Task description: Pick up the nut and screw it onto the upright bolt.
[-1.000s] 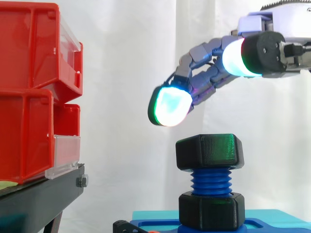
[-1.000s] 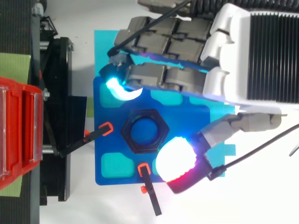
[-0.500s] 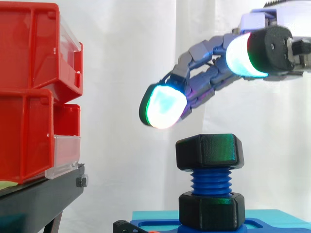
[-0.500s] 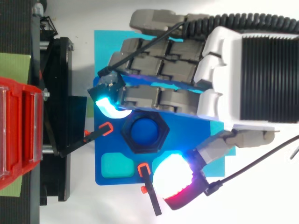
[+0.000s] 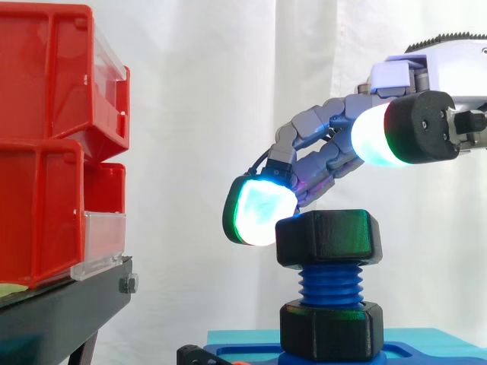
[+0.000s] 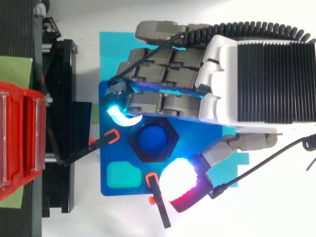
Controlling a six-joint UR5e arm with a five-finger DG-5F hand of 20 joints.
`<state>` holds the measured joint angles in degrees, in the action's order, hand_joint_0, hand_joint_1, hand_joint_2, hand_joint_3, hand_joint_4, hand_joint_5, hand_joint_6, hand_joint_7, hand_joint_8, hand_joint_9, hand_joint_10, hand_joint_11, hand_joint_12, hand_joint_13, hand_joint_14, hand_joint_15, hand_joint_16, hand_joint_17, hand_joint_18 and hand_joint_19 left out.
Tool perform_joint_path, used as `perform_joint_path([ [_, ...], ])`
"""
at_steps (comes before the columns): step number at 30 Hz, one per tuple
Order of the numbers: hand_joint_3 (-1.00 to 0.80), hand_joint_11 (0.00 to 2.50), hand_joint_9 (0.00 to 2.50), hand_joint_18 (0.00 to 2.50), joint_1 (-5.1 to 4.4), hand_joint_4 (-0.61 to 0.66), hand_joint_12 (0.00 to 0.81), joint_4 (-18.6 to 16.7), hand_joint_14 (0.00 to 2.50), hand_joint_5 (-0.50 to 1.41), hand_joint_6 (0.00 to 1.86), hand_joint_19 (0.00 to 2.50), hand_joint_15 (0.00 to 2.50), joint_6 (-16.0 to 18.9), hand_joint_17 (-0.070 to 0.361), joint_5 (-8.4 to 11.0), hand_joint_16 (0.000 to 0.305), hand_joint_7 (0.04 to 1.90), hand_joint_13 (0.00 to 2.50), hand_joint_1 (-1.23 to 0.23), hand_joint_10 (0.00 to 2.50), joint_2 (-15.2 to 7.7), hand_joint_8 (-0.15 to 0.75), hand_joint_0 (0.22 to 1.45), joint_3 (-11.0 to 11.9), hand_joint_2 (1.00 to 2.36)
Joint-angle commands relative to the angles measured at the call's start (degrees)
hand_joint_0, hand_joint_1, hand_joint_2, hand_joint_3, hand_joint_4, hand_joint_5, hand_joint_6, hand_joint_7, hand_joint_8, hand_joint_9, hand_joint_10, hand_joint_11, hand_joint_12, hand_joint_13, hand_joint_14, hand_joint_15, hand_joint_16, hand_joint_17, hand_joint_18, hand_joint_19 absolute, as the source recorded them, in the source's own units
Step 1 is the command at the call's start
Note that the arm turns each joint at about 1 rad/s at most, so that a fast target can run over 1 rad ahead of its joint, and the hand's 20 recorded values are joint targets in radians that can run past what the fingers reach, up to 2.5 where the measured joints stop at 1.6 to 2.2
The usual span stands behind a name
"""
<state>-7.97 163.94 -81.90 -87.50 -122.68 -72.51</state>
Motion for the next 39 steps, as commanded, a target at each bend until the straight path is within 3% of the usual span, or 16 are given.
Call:
perform_joint_path([
  [1, -0.5, 0.0, 0.53, 0.25, 0.15, 0.19, 0.281, 0.7, 0.0, -0.13, 0.5, 0.01, 0.0, -0.1, 0.074, -0.13, 0.033, 0.9, 0.55, -0.16, 0.0, 0.0, 0.229, 0.49, 0.0, 1.0],
  [16, -0.5, 0.0, 0.58, 0.3, 1.47, 0.17, 0.272, 2.5, 0.0, -0.09, 0.5, 0.02, 0.0, -0.9, 0.069, -1.01, 0.031, 1.29, 0.6, -0.18, 0.0, 0.0, 0.24, 0.5, 0.0, 1.0],
  [23, -0.5, 0.0, 0.61, 0.32, 2.79, 0.17, 0.269, 2.8, 0.0, -0.09, 0.59, 0.03, 0.0, -3.0, 0.069, -3.21, 0.031, 1.2, 0.62, -0.19, 0.0, 0.0, 0.247, 0.5, 0.2, 1.0],
  [27, -0.5, 0.0, 0.66, 0.36, 3.67, 0.18, 0.258, 3.6, 0.0, -0.08, 0.66, 0.04, 0.0, -3.7, 0.067, -4.26, 0.03, 1.11, 0.65, -0.2, 0.0, 0.0, 0.252, 0.51, 1.4, 1.0],
  [30, -0.5, 0.0, 0.67, 0.38, 3.93, 0.19, 0.256, 4.5, 0.0, -0.08, 0.62, 0.05, 0.0, -4.1, 0.066, -4.61, 0.03, 1.16, 0.66, -0.2, 0.0, 0.1, 0.253, 0.51, 2.1, 1.0],
  [32, -0.5, 0.0, 0.67, 0.38, 4.28, 0.2, 0.258, 5.9, 0.0, -0.06, 0.5, 0.05, 0.0, -4.7, 0.067, -5.23, 0.03, 1.32, 0.66, -0.19, 0.0, 0.1, 0.251, 0.51, 3.1, 1.0],
  [39, -0.5, 0.0, 0.65, 0.36, 5.16, 0.23, 0.259, 8.6, 0.0, -0.1, 0.5, 0.05, 0.0, -5.5, 0.069, -5.93, 0.031, 1.02, 0.65, -0.19, 0.0, 0.1, 0.242, 0.51, 5.7, 1.0],
])
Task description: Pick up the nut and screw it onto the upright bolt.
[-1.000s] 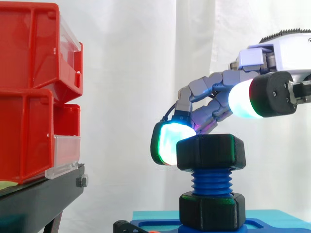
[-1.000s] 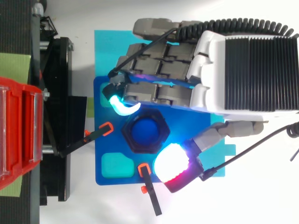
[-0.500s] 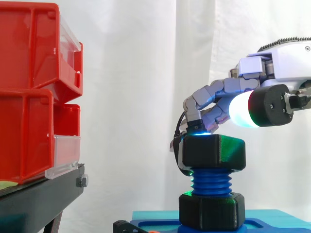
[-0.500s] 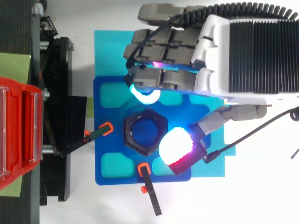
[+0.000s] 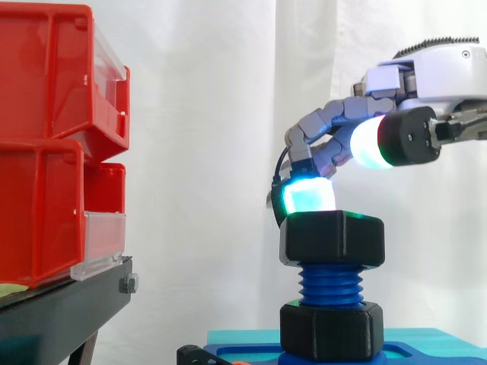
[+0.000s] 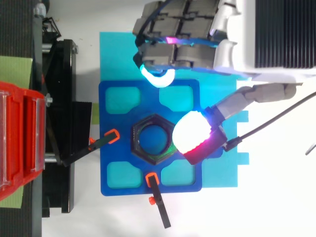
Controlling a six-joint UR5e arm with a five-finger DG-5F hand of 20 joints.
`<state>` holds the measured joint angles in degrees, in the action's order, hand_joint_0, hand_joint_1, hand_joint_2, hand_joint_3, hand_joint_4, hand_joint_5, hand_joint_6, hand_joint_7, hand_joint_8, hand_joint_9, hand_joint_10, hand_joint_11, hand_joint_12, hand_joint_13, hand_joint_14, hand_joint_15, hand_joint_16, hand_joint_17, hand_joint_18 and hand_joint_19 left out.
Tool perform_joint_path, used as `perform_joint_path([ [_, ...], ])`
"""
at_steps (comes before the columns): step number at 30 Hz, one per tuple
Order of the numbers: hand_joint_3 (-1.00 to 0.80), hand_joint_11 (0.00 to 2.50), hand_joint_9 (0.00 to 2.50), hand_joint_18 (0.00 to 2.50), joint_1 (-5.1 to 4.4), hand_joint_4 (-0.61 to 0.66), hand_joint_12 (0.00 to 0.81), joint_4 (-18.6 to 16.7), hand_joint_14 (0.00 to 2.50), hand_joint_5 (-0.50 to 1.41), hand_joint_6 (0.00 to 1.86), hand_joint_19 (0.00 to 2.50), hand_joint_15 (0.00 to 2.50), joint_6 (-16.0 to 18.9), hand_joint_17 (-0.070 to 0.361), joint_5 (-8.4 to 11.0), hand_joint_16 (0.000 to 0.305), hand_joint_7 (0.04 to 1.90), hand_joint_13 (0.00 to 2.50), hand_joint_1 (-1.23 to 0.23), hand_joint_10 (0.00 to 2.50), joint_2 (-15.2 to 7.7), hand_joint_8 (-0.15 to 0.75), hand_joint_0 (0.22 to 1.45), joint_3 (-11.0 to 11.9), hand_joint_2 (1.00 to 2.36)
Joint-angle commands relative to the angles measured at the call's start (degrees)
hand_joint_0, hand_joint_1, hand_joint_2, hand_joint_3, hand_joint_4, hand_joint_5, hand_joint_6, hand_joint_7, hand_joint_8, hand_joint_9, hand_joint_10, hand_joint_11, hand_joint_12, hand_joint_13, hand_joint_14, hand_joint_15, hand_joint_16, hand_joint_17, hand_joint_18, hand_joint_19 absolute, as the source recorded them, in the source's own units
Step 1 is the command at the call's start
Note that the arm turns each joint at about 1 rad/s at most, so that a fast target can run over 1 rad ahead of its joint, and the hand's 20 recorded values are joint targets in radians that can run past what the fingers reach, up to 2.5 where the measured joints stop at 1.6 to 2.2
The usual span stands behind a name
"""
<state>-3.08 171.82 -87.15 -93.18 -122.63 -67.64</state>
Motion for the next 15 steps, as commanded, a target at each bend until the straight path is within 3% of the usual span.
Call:
perform_joint_path([
  [1, -0.5, 0.0, 0.65, 0.36, 0.26, 0.23, 0.257, 0.6, 0.0, -0.11, 0.5, 0.05, 0.0, -0.2, 0.07, -0.25, 0.031, 0.97, 0.64, -0.19, 0.0, 0.0, 0.238, 0.5, 0.8, 1.0],
  [7, -0.5, 0.0, 0.63, 0.34, -0.62, 0.16, 0.258, -1.4, 0.0, -0.12, 0.5, 0.03, 0.0, 0.3, 0.071, -0.25, 0.032, 0.75, 0.63, -0.18, 0.0, -0.1, 0.223, 0.5, 0.8, 1.0],
  [15, -0.5, 0.0, 0.61, 0.32, -2.02, 0.16, 0.259, -2.7, 0.0, -0.13, 0.5, 0.03, 0.0, 3.7, 0.072, 0.01, 0.032, 0.66, 0.61, -0.18, 0.0, -0.4, 0.212, 0.5, 0.8, 1.0],
])
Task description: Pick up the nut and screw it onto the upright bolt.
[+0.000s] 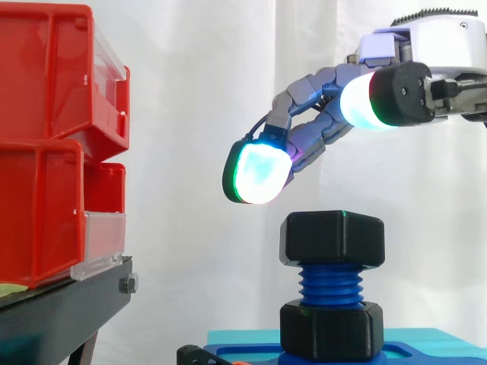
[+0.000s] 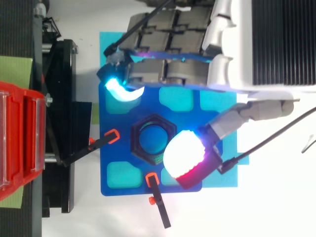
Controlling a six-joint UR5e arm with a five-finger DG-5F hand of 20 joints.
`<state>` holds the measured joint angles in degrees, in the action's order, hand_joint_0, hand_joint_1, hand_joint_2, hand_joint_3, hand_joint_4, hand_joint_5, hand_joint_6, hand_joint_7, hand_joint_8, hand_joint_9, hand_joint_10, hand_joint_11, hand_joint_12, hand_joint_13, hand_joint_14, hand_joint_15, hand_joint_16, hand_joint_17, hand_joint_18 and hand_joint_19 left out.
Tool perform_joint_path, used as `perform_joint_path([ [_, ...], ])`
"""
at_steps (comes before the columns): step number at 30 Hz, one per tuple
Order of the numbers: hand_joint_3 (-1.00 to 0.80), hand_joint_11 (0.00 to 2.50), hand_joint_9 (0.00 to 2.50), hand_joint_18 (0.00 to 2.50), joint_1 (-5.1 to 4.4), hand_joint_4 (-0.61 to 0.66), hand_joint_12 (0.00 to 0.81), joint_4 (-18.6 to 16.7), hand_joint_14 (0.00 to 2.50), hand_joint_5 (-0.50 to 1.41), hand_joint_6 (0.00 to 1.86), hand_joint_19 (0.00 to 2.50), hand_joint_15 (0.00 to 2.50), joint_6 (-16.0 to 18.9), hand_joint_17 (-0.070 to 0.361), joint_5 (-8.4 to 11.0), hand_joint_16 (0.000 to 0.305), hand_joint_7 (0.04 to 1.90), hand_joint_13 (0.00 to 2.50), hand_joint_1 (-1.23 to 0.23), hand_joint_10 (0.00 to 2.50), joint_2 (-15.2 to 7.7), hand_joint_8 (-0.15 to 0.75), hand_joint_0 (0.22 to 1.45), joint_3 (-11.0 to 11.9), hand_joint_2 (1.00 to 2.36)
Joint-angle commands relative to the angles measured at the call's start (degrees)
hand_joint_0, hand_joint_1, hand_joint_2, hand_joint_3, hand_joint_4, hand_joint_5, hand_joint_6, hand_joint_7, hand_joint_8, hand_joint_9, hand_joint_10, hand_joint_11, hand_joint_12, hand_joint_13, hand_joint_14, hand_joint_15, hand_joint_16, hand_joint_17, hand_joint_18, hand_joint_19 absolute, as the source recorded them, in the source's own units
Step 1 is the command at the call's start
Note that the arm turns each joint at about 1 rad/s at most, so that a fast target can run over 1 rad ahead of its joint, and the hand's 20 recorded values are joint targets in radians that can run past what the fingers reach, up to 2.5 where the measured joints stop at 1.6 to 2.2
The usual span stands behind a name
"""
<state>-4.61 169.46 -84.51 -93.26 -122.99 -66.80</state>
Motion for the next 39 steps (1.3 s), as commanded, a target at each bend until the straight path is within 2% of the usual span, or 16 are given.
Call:
perform_joint_path([
  [1, -0.5, 0.0, 0.61, 0.32, -1.11, 0.16, 0.259, -0.7, 0.0, -0.13, 0.5, 0.03, 0.0, 1.4, 0.072, 0.1, 0.032, 0.66, 0.61, -0.18, 0.0, -0.1, 0.212, 0.5, 0.0, 1.0],
  [5, -0.5, 0.0, 0.61, 0.32, -2.16, 0.16, 0.26, -0.6, 0.0, -0.13, 0.5, 0.03, 0.0, 1.5, 0.072, 0.27, 0.032, 0.66, 0.61, -0.17, 0.0, -0.1, 0.211, 0.5, 0.0, 1.0],
  [13, -0.5, 0.0, 0.61, 0.32, -2.69, 0.16, 0.26, 0.1, 0.0, -0.13, 0.5, 0.03, 0.0, 1.5, 0.073, 0.45, 0.032, 0.67, 0.61, -0.17, 0.0, -0.1, 0.213, 0.5, 0.0, 1.0],
  [21, -0.5, 0.0, 0.61, 0.32, -2.78, 0.17, 0.262, 1.1, 0.0, -0.12, 0.5, 0.03, 0.0, 1.5, 0.073, 0.45, 0.032, 0.7, 0.61, -0.17, 0.0, -0.1, 0.218, 0.5, 0.0, 1.0],
  [27, -0.5, 0.0, 0.61, 0.32, -2.78, 0.18, 0.262, 0.8, 0.0, -0.12, 0.5, 0.03, 0.0, 1.8, 0.073, 0.36, 0.032, 0.73, 0.62, -0.17, 0.0, -0.1, 0.219, 0.5, -1.2, 1.0],
  [39, -0.5, 0.0, 0.61, 0.33, -2.51, 0.19, 0.26, 0.6, 0.0, -0.11, 0.5, 0.03, 0.0, 2.2, 0.071, 0.19, 0.032, 0.83, 0.62, -0.17, 0.0, -0.1, 0.226, 0.5, -1.2, 1.0],
])
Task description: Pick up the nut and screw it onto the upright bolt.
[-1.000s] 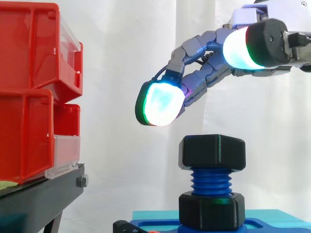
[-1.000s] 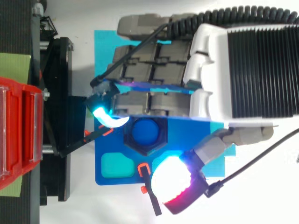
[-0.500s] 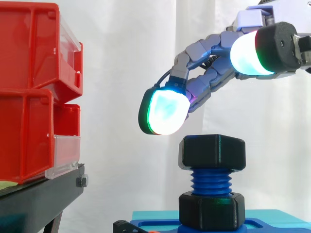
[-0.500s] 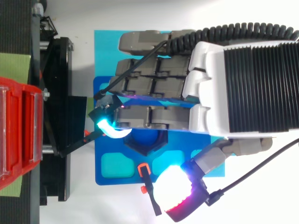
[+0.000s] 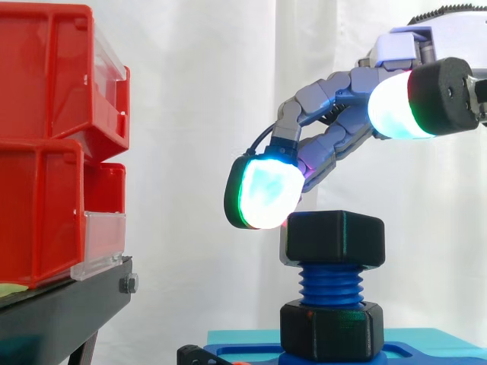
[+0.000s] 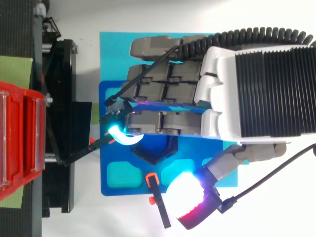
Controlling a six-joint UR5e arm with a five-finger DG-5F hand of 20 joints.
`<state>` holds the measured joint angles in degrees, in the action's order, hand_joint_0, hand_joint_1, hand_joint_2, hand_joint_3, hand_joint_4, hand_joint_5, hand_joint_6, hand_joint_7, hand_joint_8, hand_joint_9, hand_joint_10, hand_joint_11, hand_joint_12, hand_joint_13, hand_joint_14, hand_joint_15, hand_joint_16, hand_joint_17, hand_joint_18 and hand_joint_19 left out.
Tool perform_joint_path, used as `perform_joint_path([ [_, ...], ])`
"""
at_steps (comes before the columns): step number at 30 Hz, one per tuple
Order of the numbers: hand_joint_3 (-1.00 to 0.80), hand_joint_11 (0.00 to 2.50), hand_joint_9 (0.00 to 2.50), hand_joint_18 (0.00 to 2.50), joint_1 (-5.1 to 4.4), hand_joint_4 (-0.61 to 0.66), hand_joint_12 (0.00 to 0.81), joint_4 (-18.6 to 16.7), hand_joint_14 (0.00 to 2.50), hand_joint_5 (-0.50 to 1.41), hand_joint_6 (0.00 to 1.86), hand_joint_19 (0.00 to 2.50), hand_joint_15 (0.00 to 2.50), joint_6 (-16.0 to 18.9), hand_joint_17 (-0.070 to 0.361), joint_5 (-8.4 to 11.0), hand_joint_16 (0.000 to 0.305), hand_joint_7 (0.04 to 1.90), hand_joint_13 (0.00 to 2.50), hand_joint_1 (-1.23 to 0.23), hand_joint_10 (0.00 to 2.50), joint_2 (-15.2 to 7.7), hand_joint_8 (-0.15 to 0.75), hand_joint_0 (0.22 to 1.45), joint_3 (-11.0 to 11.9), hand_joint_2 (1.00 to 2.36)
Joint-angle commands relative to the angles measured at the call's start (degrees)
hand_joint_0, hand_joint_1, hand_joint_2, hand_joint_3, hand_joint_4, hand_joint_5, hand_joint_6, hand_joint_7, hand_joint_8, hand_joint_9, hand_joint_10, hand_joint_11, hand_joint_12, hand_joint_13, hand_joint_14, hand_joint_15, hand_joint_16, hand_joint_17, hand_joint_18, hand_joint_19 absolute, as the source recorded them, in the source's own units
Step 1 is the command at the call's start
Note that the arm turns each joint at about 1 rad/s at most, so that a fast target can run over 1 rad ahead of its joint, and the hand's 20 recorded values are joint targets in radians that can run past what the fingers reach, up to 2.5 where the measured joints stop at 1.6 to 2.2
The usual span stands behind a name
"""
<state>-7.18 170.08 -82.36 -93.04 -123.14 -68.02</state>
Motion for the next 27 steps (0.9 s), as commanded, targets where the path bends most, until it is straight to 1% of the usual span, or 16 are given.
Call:
perform_joint_path([
  [1, -0.5, 0.0, 0.62, 0.33, 0.15, 0.2, 0.262, 0.1, 0.0, -0.11, 0.5, 0.03, 0.0, 0.0, 0.071, -0.04, 0.032, 0.84, 0.62, -0.17, 0.0, 0.0, 0.226, 0.5, 0.0, 1.0],
  [4, -0.5, 0.0, 0.62, 0.33, 0.24, 0.21, 0.262, 0.3, 0.0, -0.1, 0.5, 0.03, 0.0, 0.0, 0.071, -0.12, 0.032, 0.92, 0.62, -0.18, 0.0, 0.0, 0.227, 0.5, 0.0, 1.0],
  [6, -0.5, 0.0, 0.62, 0.33, 0.42, 0.21, 0.261, 0.3, 0.0, -0.1, 0.5, 0.03, 0.0, -0.1, 0.07, -0.12, 0.031, 0.97, 0.63, -0.18, 0.0, 0.0, 0.229, 0.5, -0.1, 1.0],
  [7, -0.5, 0.0, 0.62, 0.34, 0.59, 0.22, 0.26, 0.5, 0.0, -0.1, 0.5, 0.04, 0.0, -0.2, 0.07, -0.12, 0.031, 1.02, 0.63, -0.18, 0.0, 0.0, 0.228, 0.5, 0.0, 1.0],
  [9, -0.5, 0.0, 0.62, 0.34, 1.21, 0.21, 0.26, 1.1, 0.0, -0.1, 0.5, 0.04, 0.0, -0.6, 0.07, -0.21, 0.031, 1.07, 0.63, -0.18, 0.0, 0.0, 0.23, 0.5, 0.0, 1.0],
  [10, -0.5, 0.0, 0.62, 0.34, 1.38, 0.2, 0.259, 1.2, 0.0, -0.09, 0.5, 0.04, 0.0, -0.7, 0.069, -0.3, 0.031, 1.13, 0.63, -0.18, 0.0, 0.0, 0.23, 0.5, 0.0, 1.0],
  [11, -0.5, 0.0, 0.62, 0.34, 1.47, 0.2, 0.259, 1.3, 0.0, -0.09, 0.5, 0.04, 0.0, -1.0, 0.069, -0.39, 0.031, 1.14, 0.63, -0.18, 0.0, 0.0, 0.231, 0.5, 0.0, 1.0],
  [13, -0.5, 0.0, 0.63, 0.34, 2.0, 0.19, 0.259, 1.5, 0.0, -0.08, 0.5, 0.04, 0.0, -1.6, 0.068, -0.56, 0.03, 1.19, 0.63, -0.19, 0.0, 0.0, 0.231, 0.5, 0.0, 1.0],
  [14, -0.5, 0.0, 0.63, 0.34, 2.44, 0.19, 0.259, 1.5, 0.0, -0.08, 0.5, 0.04, 0.0, -2.0, 0.068, -0.92, 0.03, 1.2, 0.64, -0.19, 0.0, 0.0, 0.232, 0.51, 0.0, 1.0],
  [15, -0.5, 0.0, 0.63, 0.35, 2.44, 0.19, 0.257, 1.5, 0.0, -0.08, 0.5, 0.04, 0.0, -2.0, 0.068, -0.92, 0.03, 1.24, 0.64, -0.19, 0.0, 0.0, 0.233, 0.51, 0.0, 1.0],
  [16, -0.5, 0.0, 0.63, 0.35, 2.88, 0.19, 0.257, 1.5, 0.0, -0.07, 0.5, 0.04, 0.0, -2.1, 0.068, -1.27, 0.03, 1.26, 0.64, -0.19, 0.0, 0.0, 0.236, 0.51, 0.0, 1.0],
  [17, -0.5, 0.0, 0.63, 0.35, 3.05, 0.18, 0.258, 1.5, 0.0, -0.07, 0.5, 0.04, 0.0, -2.1, 0.068, -1.53, 0.03, 1.26, 0.64, -0.19, 0.0, 0.0, 0.236, 0.51, 0.0, 1.0],
  [21, -0.5, 0.0, 0.64, 0.36, 3.41, 0.17, 0.254, 1.5, 0.0, -0.07, 0.5, 0.04, 0.0, -2.2, 0.067, -1.53, 0.03, 1.34, 0.65, -0.2, 0.0, 0.0, 0.238, 0.51, 0.0, 1.0],
  [25, -0.5, 0.0, 0.66, 0.38, 4.02, 0.17, 0.252, 1.6, 0.0, -0.07, 0.54, 0.05, 0.0, -2.2, 0.067, -1.97, 0.03, 1.31, 0.66, -0.2, 0.0, 0.0, 0.24, 0.51, 0.0, 1.0],
  [27, -0.5, 0.0, 0.66, 0.38, 4.11, 0.17, 0.255, 1.6, 0.0, -0.07, 0.54, 0.05, 0.0, -2.2, 0.067, -2.15, 0.03, 1.3, 0.67, -0.2, 0.0, 0.0, 0.241, 0.51, 0.0, 1.0],
])
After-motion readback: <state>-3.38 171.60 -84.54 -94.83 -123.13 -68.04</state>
